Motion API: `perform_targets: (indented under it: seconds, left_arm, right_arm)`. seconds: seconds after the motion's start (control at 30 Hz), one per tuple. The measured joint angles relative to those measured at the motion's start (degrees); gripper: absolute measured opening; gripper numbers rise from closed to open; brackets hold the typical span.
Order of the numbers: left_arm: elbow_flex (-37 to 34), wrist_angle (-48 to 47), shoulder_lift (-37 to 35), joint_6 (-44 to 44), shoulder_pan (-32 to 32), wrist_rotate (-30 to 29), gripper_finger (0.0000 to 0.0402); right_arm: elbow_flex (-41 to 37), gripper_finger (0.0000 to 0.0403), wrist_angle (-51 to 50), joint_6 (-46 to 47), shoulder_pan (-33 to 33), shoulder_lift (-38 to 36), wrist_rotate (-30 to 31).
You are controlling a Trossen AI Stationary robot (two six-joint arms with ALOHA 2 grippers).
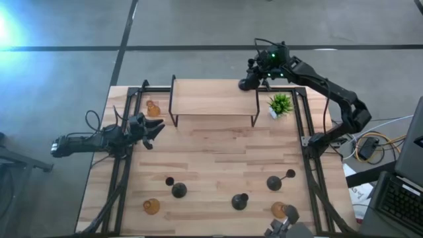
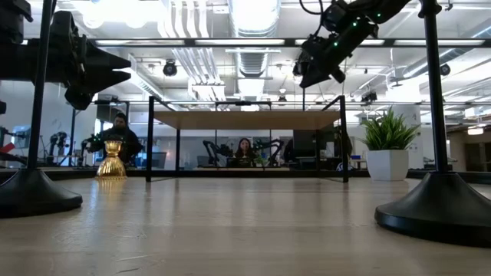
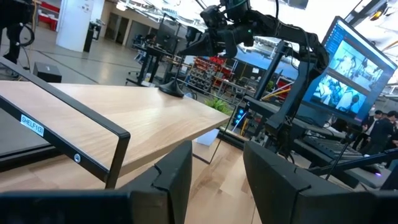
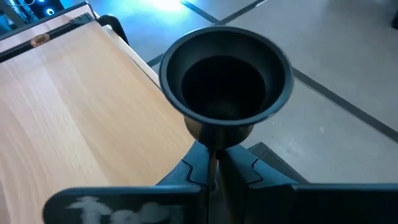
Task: Pick & Place candle stick holders
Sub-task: Put the black candle holder on the shelf
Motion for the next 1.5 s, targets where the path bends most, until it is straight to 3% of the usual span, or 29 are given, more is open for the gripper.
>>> perform_targets:
  seconds: [0.9, 1.23, 1.5]
  left_arm:
    - [0.0, 0.02, 0.0, -0.09, 0.0, -1.05, 0.0149]
    - [0.0, 0.03, 0.02, -0.09, -0.02, -1.03, 0.0149]
    - [0.0, 0.02, 0.01, -0.21, -0.01, -1.05, 0.0149]
  right_arm:
    - [-1.13, 0.0011, 0.07, -1.75, 0.04, -0.85, 0.98]
    - [-1.5, 0.006, -3.55, -1.79, -0.02, -0.96, 1.76]
    - [-1.44, 0.0133, -3.57, -3.28, 0.02, -1.1, 1.7]
